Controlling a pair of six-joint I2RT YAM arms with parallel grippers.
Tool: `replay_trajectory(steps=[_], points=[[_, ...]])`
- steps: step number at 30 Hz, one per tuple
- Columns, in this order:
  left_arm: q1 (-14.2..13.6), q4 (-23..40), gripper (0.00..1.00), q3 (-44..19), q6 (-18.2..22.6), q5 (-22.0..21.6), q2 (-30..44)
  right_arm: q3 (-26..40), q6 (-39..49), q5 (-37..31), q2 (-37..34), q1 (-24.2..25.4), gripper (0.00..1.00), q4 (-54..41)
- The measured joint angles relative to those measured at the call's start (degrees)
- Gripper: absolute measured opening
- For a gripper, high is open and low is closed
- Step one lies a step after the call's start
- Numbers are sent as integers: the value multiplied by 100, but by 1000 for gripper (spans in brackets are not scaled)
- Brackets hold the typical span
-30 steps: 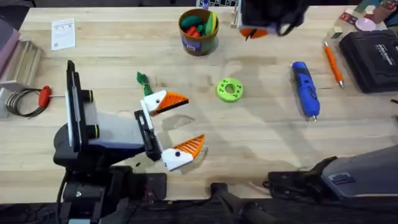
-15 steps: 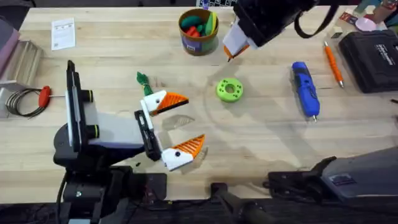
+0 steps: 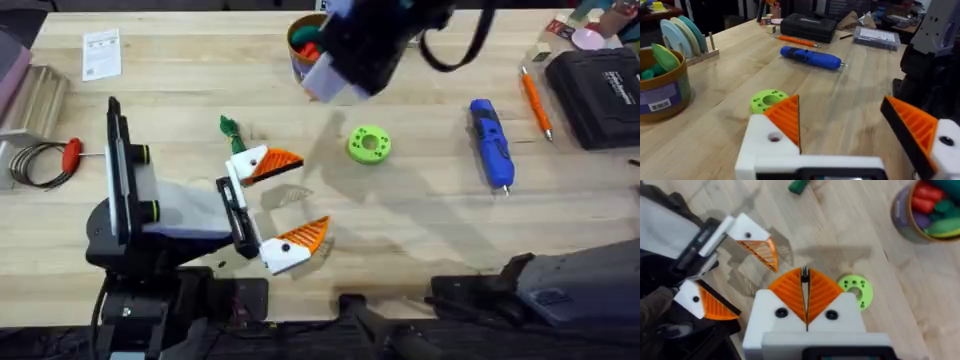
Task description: Pick up the gripper from the table and insert it into the empty holder that is missing its gripper. Then pick up a screw, insert it into the mounting hole, and use the screwdriver to tighten it. Finally, clean up the table by picking up the vegetable and placing it into the bucket.
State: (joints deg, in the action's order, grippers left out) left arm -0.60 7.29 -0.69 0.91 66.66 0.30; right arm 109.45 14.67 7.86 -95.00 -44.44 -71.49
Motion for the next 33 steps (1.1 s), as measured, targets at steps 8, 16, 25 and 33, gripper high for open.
replay_trajectory(steps=[8, 16, 25, 33], points=[[0, 0, 985, 0, 0, 2, 2, 13, 227, 42, -178, -587, 6, 166], [0, 0, 985, 0, 0, 2, 2, 229, 364, 46, -627, -864, 6, -48], [0, 0, 985, 0, 0, 2, -1, 1594, 647, 41, -1368, -1147, 6, -952], [0, 0, 985, 0, -1, 0, -1, 1906, 816, 37, -1835, -1326, 6, -1163]])
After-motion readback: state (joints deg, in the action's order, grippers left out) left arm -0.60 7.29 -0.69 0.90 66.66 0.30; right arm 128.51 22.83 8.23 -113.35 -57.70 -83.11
